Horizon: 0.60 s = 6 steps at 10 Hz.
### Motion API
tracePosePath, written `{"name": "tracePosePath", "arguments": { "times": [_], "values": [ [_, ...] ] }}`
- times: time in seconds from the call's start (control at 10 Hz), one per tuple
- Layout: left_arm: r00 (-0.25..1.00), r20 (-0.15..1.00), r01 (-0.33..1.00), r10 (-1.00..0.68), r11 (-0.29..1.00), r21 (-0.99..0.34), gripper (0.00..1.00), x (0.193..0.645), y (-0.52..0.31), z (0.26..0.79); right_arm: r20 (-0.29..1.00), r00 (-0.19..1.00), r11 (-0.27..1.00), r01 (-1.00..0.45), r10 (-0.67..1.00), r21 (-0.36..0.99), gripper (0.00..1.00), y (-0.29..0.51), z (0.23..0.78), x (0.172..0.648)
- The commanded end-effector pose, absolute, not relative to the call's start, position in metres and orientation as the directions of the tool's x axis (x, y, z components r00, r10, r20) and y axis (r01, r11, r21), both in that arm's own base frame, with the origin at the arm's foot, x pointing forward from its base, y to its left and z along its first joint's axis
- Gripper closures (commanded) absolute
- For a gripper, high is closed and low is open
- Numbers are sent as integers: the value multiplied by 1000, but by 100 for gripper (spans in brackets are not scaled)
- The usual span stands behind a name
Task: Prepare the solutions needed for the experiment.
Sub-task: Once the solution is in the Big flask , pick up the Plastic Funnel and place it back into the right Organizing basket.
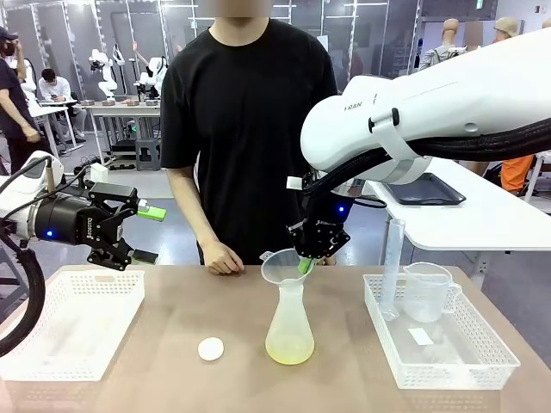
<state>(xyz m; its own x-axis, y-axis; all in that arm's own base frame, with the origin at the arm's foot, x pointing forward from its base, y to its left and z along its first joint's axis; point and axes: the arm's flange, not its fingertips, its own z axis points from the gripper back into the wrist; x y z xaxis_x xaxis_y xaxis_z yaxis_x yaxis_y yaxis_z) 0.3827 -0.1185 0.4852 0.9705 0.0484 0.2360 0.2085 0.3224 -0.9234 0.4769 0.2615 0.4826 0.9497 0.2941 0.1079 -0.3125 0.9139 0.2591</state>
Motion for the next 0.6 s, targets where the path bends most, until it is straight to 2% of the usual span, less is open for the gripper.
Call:
{"name": "tracePosePath", "arguments": {
  "times": [0.0,0.5],
  "values": [
    [970,235,208,58,296,-932,0,382,-121,487,97,963,925,-268,251,269,100,266,483,474],
    [970,235,208,58,296,-932,0,382,-121,487,152,959,900,-278,239,336,100,266,504,462]
  ]
}}
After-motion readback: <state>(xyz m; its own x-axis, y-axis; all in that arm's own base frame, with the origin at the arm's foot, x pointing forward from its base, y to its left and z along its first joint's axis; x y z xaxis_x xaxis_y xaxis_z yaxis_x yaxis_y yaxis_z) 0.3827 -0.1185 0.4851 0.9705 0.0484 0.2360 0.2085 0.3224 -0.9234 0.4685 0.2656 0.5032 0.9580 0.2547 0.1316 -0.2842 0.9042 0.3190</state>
